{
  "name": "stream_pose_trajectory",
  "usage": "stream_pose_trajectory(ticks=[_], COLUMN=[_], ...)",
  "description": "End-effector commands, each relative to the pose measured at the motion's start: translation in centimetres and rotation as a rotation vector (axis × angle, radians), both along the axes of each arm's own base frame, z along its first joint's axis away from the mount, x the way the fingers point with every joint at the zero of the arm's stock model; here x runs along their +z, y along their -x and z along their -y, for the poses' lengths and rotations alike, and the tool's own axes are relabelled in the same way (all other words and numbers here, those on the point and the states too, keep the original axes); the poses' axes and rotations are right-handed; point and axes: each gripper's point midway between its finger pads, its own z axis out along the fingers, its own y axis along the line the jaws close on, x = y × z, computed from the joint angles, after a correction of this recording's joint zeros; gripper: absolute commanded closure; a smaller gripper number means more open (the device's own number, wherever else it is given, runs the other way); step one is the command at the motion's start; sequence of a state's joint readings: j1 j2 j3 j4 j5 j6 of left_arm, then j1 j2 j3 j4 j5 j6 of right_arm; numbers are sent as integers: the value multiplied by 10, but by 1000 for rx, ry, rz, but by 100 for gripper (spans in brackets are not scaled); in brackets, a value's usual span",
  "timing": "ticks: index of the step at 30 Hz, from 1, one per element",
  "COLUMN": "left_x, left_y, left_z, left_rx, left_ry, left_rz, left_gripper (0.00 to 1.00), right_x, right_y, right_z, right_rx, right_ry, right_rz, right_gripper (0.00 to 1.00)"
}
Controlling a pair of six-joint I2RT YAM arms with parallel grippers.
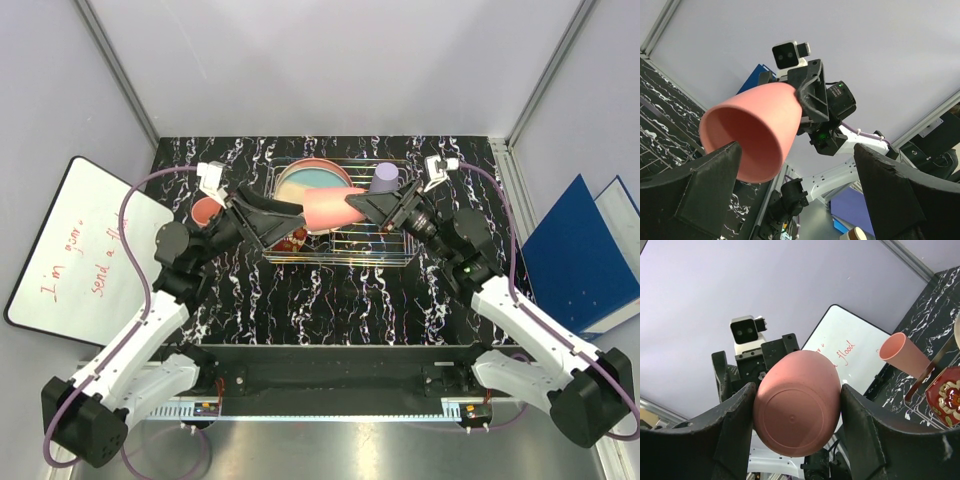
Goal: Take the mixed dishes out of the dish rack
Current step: Place the cup at the center of the board.
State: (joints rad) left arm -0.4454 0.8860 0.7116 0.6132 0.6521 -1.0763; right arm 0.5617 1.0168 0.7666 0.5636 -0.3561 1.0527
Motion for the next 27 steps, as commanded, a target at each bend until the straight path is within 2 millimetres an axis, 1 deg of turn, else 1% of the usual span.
stream_pose_trajectory(ticks=[1,3,4,6,7,8,10,11,13,14,15,16,17,18,19,20,21,22,23,24,25,26,27], left_x=[6,6,6,8,9,10,9,9,7,6,6,9,6,8,10,5,5,17,2,-1,20,-7,-12], left_y=[10,14,16,21,23,26,27,26,25,23,23,22,20,20,19,15,11,11,-1,-12,-20,-44,-58], left_z=[1,6,9,16,18,21,21,21,20,21,21,20,21,20,20,21,20,17,15,10,2,-15,-25], left_rx=[-39,-75,-95,-144,-160,-176,-180,-177,-157,-151,-145,-140,-135,-127,-124,-106,-81,-55,5,79,153,303,383], left_ry=[16,9,9,9,9,9,4,-1,-17,-29,-36,-37,-50,-54,-56,-73,-98,-110,-177,-248,-273,-415,-481], left_rz=[51,57,54,70,70,76,79,74,82,71,78,82,62,75,77,46,62,92,3,42,64,-28,-72], left_gripper=[1,1,6,13,17,30,42,56,67,80,89,95,100,100,100,100,100,100,100,100,100,100,100], right_x=[37,34,29,27,21,20,21,20,26,23,28,27,26,29,26,25,30,17,14,24,0,7,0], right_y=[7,9,4,7,5,4,5,5,7,7,10,10,10,12,12,12,14,10,0,-1,-8,-20,-23], right_z=[-5,-13,-20,-28,-30,-30,-29,-28,-25,-25,-23,-22,-21,-18,-18,-16,-13,-10,-2,9,17,33,45], right_rx=[56,113,137,189,193,190,180,173,159,151,149,143,133,127,120,108,92,61,-21,-82,-142,-259,-319], right_ry=[-56,-46,-34,-53,-52,-52,-46,-35,-28,-6,-5,10,15,16,35,44,52,116,142,162,276,299,347], right_rz=[95,81,61,55,38,36,42,43,58,57,72,72,74,81,82,80,94,65,41,50,-1,-14,-46], right_gripper=[100,100,100,100,100,100,100,100,100,100,99,81,72,62,49,20,9,1,0,0,0,0,0])
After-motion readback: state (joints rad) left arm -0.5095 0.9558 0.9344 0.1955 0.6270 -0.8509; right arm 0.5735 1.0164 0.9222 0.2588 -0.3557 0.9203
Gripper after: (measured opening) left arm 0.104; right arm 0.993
